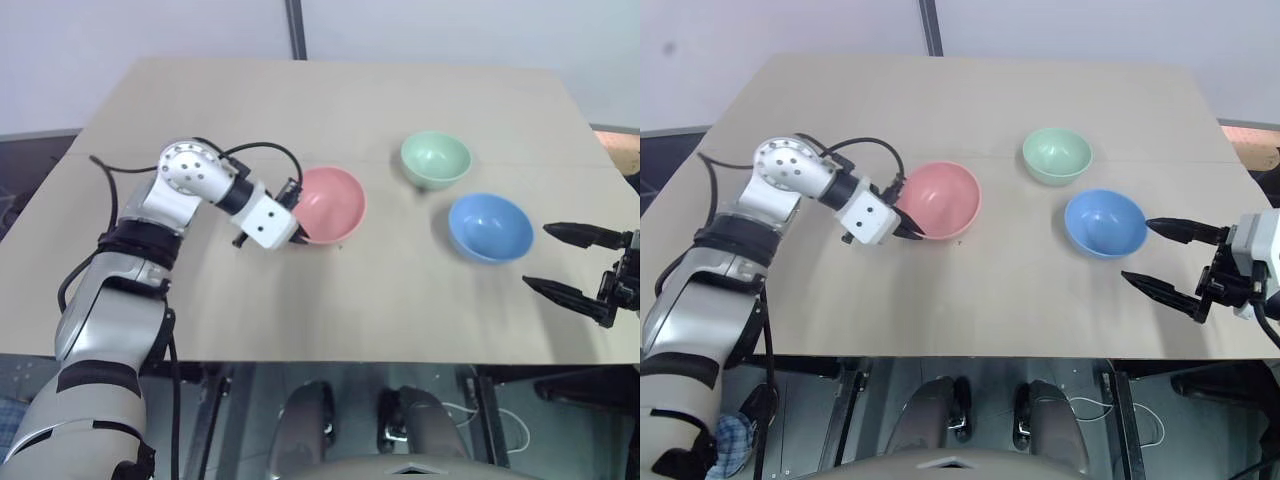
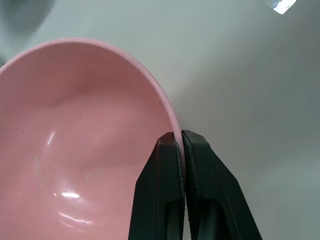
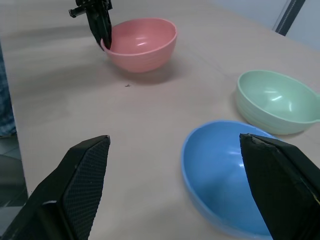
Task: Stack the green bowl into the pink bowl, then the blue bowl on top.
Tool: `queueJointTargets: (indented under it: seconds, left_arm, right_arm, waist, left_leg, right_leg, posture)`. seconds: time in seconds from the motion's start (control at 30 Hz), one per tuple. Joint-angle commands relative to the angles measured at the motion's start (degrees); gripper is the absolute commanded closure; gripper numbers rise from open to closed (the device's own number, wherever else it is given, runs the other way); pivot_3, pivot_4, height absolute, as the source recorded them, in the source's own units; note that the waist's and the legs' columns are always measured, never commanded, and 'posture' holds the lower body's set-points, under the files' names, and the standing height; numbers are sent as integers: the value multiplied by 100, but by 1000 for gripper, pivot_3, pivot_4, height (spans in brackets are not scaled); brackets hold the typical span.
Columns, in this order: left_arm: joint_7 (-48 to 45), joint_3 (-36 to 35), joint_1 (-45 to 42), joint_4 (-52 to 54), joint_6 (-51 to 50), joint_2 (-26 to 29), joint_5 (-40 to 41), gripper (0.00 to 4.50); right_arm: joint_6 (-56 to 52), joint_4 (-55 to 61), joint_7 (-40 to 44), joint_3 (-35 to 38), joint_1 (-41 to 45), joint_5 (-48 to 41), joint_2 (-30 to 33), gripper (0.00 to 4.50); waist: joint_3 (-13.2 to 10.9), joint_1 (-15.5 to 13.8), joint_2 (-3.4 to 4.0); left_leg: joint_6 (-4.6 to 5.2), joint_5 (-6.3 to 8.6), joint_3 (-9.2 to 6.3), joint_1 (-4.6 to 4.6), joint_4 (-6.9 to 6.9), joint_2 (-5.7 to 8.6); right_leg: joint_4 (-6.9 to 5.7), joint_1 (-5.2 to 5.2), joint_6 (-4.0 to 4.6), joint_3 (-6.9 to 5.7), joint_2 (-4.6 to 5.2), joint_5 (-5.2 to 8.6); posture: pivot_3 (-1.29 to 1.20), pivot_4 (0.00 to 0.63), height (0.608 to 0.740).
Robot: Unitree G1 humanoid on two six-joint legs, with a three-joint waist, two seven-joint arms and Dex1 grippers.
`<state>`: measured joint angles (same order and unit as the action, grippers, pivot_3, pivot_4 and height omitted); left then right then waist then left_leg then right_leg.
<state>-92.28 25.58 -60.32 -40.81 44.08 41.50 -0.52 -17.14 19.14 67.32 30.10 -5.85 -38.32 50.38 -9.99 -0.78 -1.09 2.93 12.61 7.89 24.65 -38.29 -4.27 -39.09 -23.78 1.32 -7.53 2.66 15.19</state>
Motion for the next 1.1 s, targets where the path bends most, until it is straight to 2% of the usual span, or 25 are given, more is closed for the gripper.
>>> queueJointTargets:
  seconds: [0.03,0.3,0.4,0.53,0.67,0.77,0.93,1.1]
  left_arm:
    - [-22,228,-151,73,-12,119,392,3467]
    - [-22,634,-85,307,-29,473,809,24]
    - [-22,497,-51,408,-280,529,972,24]
    - [-22,212,-51,791,-1422,678,1717,24]
    - [96,-727,-135,727,-3139,619,2482,24]
    - [786,-1646,-119,398,-4464,600,2958,24]
    - [1118,-2589,758,686,-5390,1028,3151,24]
    - [1286,-3346,1828,1185,-5564,1444,3131,24]
  right_arm:
    - [115,4,66,101,50,12,96,0]
    - [106,1,120,174,7,34,99,0]
    - [104,-2,118,168,12,36,87,0]
    - [98,5,114,156,17,42,82,0]
    - [122,-27,128,154,17,67,80,0]
    - [151,-70,138,154,15,101,67,0]
    - [174,-95,136,129,13,138,53,0]
    - [216,-359,155,15,184,289,165,0]
  waist:
    - [0,-3,0]
    - [0,-7,0]
    - [0,-13,0]
    - [0,-5,0]
    - [0,-2,0]
    - [0,9,0]
    - [1,47,2]
    - [-1,23,-2]
  left_leg:
    - [0,0,0,0,0,-1]
    - [0,0,-1,0,-3,-1]
    - [1,0,-2,1,-5,0]
    - [1,0,-3,2,-7,0]
    - [0,-1,-3,-1,-9,-2]
    - [0,-1,-2,-4,-15,-2]
    - [-1,-1,9,-17,-17,-3]
    - [-1,-1,11,-20,-22,-4]
  right_leg:
    - [-1,0,0,0,1,0]
    - [-3,0,0,1,2,0]
    - [-3,1,0,0,2,0]
    - [-5,0,0,1,3,0]
    - [-12,0,0,2,4,0]
    - [-21,0,-1,5,4,1]
    - [-38,0,-1,20,13,2]
    - [-51,-1,0,21,28,2]
  posture:
    - [0,150,740]
    - [0,150,740]
    - [0,150,740]
    - [0,150,740]
    - [0,150,740]
    - [0,150,740]
    - [0,150,740]
    - [0,150,740]
